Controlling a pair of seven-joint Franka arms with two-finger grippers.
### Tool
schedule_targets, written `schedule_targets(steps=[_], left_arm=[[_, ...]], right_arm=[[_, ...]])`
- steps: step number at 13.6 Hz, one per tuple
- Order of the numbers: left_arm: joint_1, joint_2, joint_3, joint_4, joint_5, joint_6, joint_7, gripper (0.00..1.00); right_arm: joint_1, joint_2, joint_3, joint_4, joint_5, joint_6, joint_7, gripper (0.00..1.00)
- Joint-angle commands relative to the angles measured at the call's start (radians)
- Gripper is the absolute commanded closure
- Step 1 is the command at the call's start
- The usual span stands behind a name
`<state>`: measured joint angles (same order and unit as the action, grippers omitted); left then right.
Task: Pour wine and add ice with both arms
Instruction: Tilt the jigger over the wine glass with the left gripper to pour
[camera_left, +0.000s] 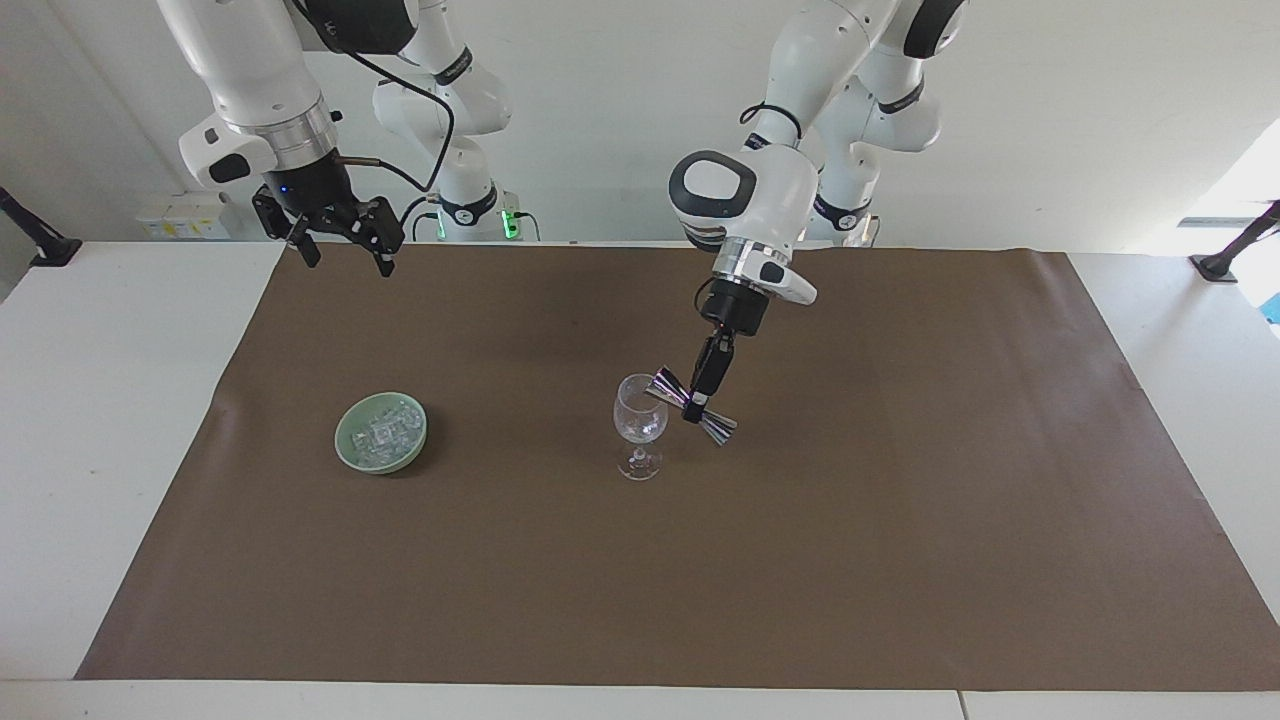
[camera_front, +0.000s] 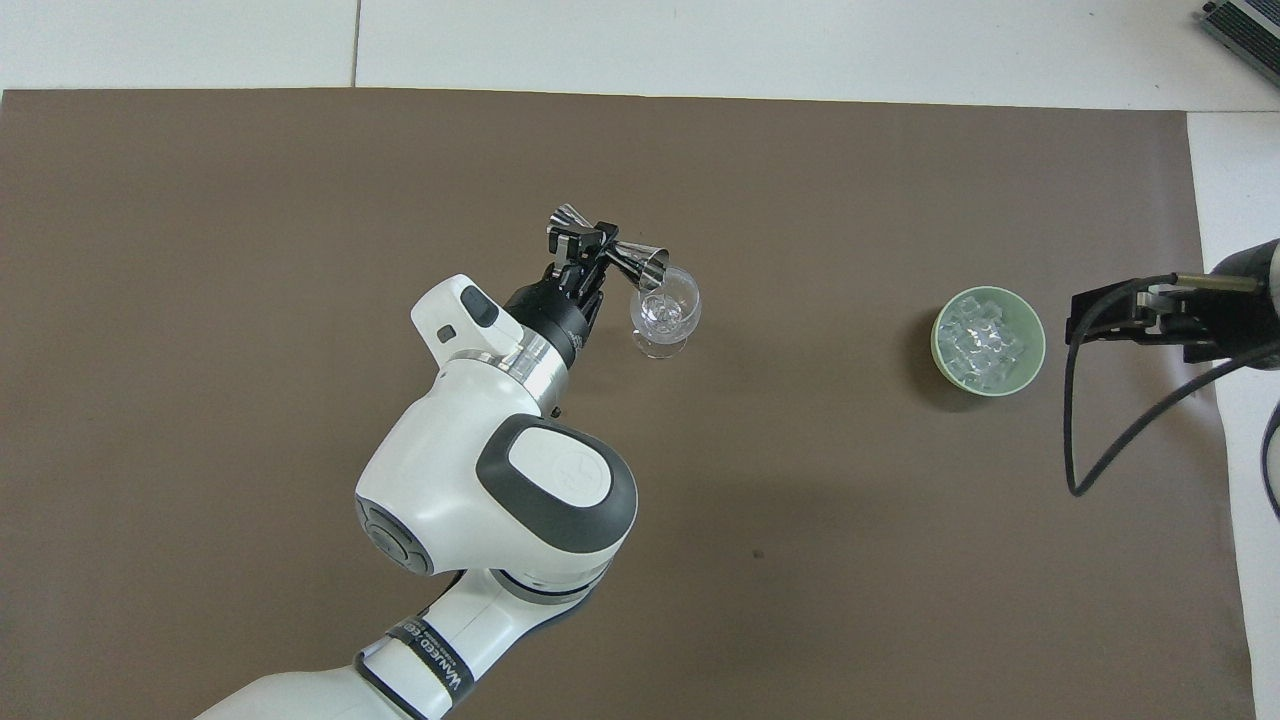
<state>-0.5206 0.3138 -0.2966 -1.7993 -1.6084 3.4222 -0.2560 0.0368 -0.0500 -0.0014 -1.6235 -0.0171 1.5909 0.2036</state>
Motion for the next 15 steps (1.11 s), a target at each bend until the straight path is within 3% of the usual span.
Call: schedule_targets(steps=[1, 5, 15], left_arm=[[-0.029, 0.016, 0.013, 0.026, 0.013, 0.037, 0.029, 1.00], [-0.044, 0.018, 0.014, 0.024, 0.013, 0.055, 0.061, 1.00], [-0.045, 0.022, 0.014, 0.024, 0.013, 0.060, 0.165, 1.00]], right_arm=[[-0.002, -0.019, -0.005, -0.024, 0.003, 0.011, -0.045, 0.00], [-0.011, -0.019, -0.006, -0.024, 0.002, 0.009, -0.131, 0.00], [-0.006, -0.019, -0.003, -0.022, 0.003, 0.004, -0.125, 0.00]])
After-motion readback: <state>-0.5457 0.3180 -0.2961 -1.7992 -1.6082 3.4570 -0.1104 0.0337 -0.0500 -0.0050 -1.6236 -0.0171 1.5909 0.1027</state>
